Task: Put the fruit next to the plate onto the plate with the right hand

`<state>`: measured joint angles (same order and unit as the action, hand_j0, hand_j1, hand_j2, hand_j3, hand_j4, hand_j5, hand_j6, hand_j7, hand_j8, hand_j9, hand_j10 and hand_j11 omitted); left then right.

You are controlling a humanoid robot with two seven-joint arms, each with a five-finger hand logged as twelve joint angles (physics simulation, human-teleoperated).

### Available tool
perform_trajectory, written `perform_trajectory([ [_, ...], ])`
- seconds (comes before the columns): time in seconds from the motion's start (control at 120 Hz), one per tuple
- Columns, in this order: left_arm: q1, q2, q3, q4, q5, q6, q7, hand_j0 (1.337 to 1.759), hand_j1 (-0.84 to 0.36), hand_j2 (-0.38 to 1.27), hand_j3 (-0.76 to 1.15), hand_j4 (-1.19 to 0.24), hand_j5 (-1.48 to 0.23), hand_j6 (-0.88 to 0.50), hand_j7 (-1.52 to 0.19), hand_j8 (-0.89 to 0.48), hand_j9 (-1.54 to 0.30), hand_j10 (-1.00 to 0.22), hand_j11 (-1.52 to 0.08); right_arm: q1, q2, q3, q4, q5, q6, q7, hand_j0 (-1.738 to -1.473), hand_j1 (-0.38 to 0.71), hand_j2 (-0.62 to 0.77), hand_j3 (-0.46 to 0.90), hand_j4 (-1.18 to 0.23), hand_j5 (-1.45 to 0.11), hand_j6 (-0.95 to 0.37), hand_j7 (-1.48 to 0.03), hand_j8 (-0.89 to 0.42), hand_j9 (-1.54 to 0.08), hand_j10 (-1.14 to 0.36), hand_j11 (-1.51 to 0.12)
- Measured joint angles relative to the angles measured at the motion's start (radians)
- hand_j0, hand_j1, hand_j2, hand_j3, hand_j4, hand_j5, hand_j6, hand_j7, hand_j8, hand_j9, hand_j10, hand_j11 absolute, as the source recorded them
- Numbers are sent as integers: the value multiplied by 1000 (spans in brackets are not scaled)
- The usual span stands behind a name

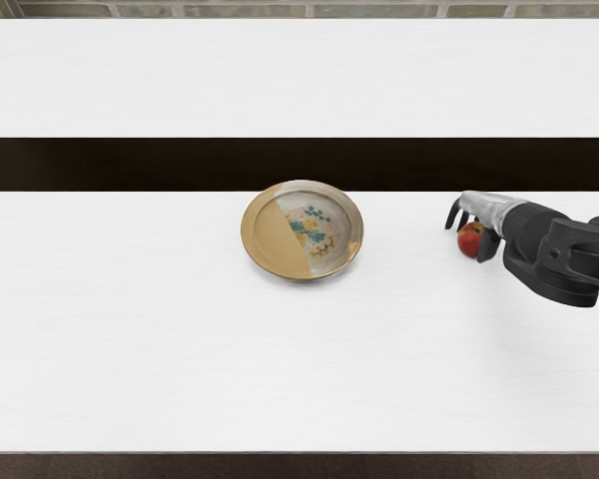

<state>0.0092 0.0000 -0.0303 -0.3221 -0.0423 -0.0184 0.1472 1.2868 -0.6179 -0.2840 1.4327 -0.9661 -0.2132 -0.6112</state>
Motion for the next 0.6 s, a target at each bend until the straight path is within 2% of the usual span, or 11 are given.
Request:
perform_trajectory([
  [0.325, 0, 0, 0, 0, 0, 0, 0, 1658, 349, 0, 0, 0, 0, 0, 0, 0, 0, 0, 0, -4, 3, 0, 0, -3, -1, 0, -1655, 260, 78, 0, -573, -715, -486, -728, -359, -725, -530, -731],
  [0.417, 0, 0, 0, 0, 0, 0, 0, 1658, 349, 0, 0, 0, 0, 0, 0, 0, 0, 0, 0, -3, 7, 0, 0, -2, 0, 0, -1654, 251, 114, 0, -597, -746, -525, -758, -384, -756, -555, -764],
  [0.508, 0, 0, 0, 0, 0, 0, 0, 1658, 349, 0, 0, 0, 0, 0, 0, 0, 0, 0, 0, -2, 8, 5, 0, -1, 0, 0, -1654, 244, 228, 1, -631, -806, -579, -811, -428, -818, -585, -826],
  [0.6, 0, 0, 0, 0, 0, 0, 0, 1658, 349, 0, 0, 0, 0, 0, 0, 0, 0, 0, 0, 0, 7, 14, 0, 1, 1, 0, -1654, 217, 231, 0, -657, -864, -602, -856, -448, -871, -597, -875],
])
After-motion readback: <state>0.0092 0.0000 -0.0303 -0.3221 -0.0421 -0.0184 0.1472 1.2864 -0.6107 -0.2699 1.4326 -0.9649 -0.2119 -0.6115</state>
